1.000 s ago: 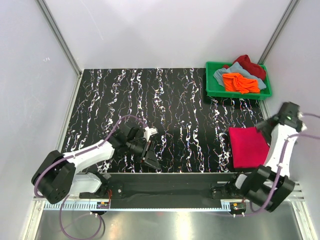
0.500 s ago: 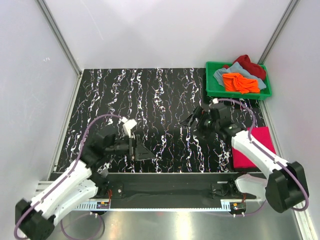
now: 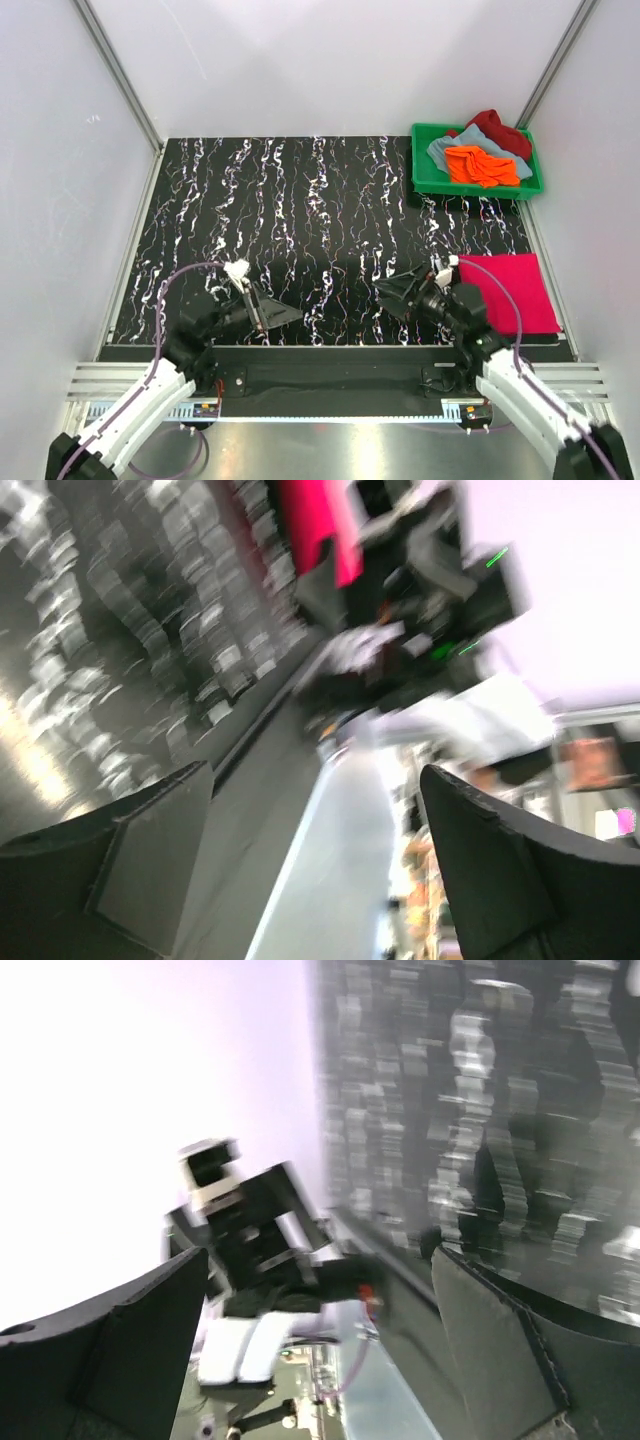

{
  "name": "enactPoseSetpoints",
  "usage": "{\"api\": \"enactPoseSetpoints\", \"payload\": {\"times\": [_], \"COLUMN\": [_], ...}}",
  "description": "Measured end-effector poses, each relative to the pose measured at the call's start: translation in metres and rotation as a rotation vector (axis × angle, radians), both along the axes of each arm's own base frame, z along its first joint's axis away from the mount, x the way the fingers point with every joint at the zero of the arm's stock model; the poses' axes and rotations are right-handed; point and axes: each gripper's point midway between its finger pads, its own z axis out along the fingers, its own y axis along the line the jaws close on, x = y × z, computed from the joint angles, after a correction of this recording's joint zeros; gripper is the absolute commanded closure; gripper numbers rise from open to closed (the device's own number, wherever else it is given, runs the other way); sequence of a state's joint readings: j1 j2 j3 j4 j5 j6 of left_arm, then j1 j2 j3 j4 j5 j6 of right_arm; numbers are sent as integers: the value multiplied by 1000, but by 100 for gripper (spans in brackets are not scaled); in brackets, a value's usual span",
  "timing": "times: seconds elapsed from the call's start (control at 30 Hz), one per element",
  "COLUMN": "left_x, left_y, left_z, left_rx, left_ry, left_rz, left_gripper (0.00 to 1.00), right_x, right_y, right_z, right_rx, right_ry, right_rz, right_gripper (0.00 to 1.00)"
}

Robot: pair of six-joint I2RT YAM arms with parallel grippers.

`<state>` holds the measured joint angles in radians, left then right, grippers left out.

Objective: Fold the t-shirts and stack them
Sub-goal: Reset both grippers

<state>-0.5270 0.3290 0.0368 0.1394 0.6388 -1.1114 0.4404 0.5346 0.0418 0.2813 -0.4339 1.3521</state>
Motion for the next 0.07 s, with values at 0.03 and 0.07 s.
{"api": "enactPoseSetpoints", "payload": {"times": [0.03, 0.07], "left_x": [3, 6], "left_y": [-1, -1], "left_z": [9, 25], "left_rx": [-45, -97], "left_ry": [-9, -35], "left_rz": [16, 30], "left_gripper": [2, 2], "right_x": [-2, -5], "right_y": [-1, -2], "right_z": [12, 24], "right_rx": [32, 59], "right_ry": [-40, -82], "right_rz": [-1, 1], "right_gripper": [0, 0]}}
